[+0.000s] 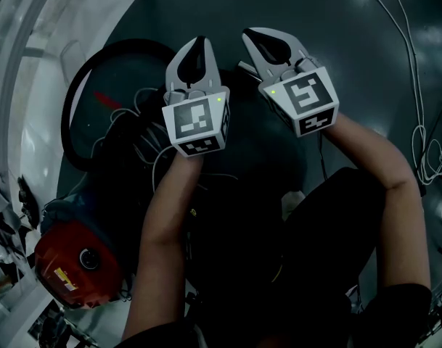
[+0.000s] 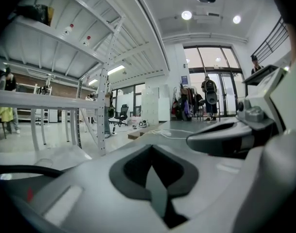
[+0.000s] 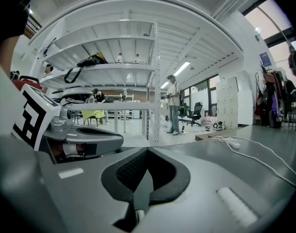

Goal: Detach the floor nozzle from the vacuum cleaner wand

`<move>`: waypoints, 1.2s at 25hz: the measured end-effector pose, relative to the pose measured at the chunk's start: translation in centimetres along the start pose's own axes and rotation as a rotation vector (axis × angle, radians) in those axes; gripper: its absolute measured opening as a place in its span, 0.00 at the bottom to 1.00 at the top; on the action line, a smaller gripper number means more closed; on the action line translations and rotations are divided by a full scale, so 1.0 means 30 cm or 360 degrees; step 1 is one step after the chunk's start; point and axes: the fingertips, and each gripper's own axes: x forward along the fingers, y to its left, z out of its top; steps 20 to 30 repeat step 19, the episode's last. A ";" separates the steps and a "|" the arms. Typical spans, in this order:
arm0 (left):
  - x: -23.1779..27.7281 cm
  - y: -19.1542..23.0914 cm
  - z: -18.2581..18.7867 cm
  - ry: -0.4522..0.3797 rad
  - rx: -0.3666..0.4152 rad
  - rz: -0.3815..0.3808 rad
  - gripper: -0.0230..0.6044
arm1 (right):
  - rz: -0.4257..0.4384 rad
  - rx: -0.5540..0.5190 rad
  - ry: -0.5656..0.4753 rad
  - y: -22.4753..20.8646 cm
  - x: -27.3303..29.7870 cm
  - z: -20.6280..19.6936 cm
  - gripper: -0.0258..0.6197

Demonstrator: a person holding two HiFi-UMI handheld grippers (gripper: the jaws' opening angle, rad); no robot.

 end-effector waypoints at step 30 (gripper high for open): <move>-0.007 -0.016 0.005 0.0008 0.0028 -0.0034 0.05 | -0.0004 0.0002 -0.0020 -0.007 -0.002 0.007 0.03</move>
